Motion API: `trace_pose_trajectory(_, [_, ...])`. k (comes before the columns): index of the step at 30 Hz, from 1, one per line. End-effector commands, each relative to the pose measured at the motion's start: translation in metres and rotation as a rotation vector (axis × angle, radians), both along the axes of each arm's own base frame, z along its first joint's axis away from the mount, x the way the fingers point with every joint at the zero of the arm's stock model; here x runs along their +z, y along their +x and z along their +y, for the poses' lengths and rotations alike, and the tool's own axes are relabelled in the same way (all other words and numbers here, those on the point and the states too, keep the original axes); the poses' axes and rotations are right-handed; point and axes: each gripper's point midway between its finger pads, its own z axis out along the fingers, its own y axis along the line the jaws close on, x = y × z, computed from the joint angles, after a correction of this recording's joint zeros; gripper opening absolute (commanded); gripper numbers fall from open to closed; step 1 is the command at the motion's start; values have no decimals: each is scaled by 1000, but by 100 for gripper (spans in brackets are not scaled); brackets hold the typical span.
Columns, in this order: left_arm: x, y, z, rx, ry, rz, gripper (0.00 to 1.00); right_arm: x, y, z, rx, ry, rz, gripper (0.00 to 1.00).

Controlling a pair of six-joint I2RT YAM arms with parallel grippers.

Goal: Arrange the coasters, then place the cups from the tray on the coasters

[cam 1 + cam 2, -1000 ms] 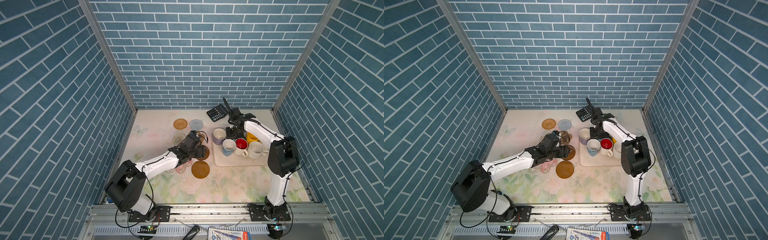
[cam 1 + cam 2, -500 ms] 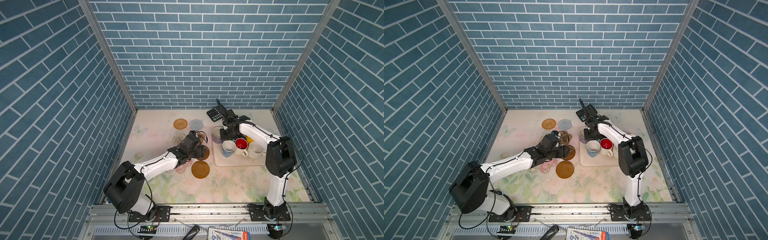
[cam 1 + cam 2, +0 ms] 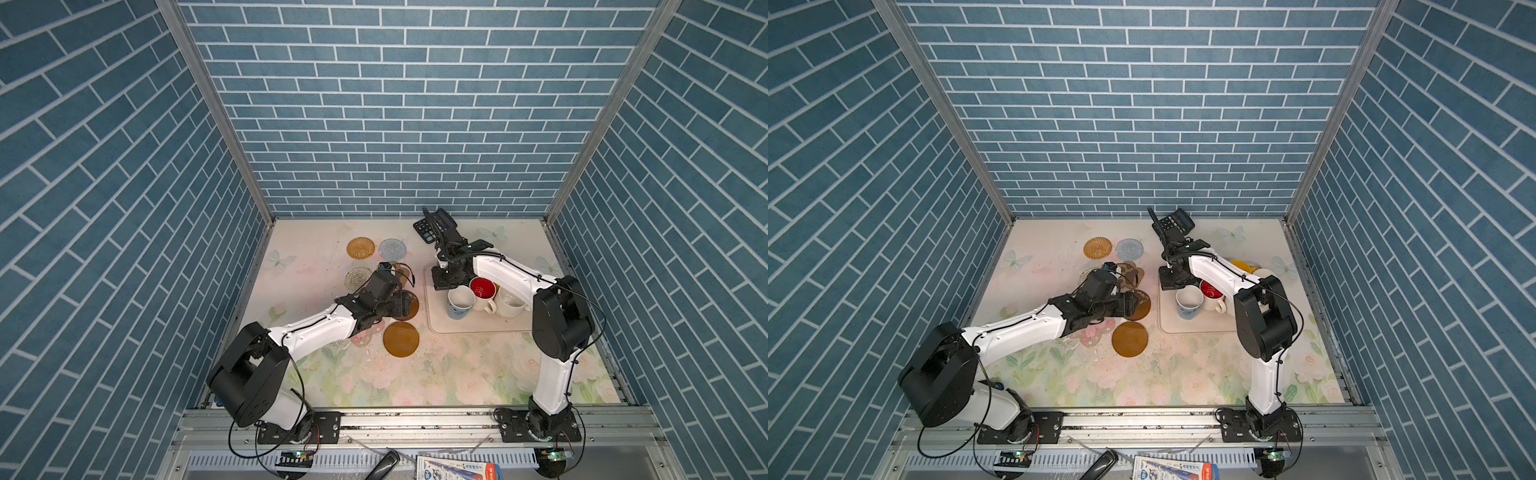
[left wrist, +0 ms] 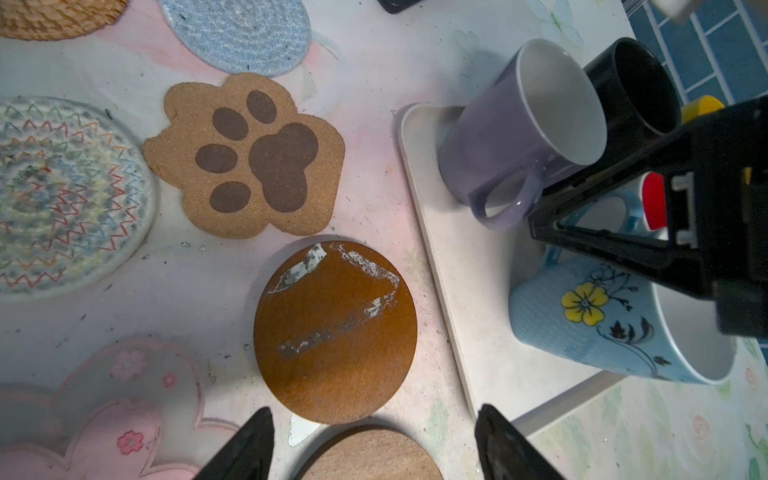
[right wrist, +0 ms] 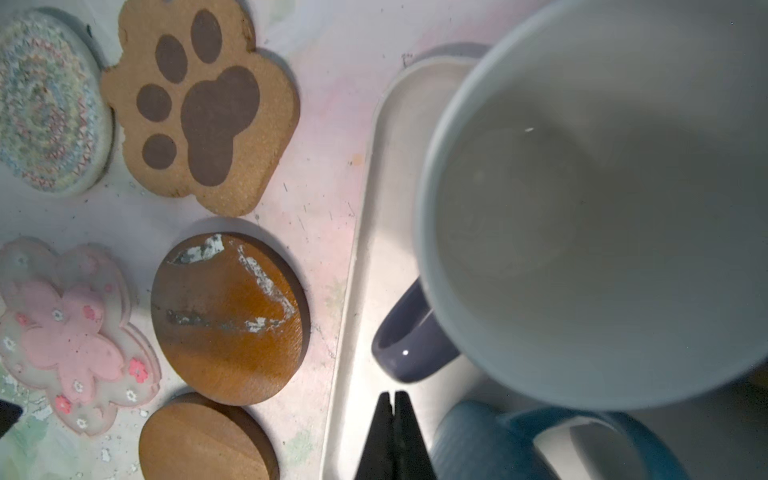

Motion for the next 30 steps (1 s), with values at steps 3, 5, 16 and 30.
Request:
trace_pose_trajectory(3, [1, -2, -1, 1, -10, -7, 78, -2, -19, -6, -13, -14, 41, 0])
trace_pose_trajectory(5, [2, -1, -2, 1, -12, -10, 78, -1, -21, -5, -10, -12, 38, 0])
trace_pose_trajectory(16, [12, 17, -33, -164, 11, -88, 83, 43, -12, 0, -6, 40, -39, 0])
trace_pose_trajectory(30, [16, 49, -79, -370, 75, -124, 81, 126, -9, -52, -66, 85, -261, 26])
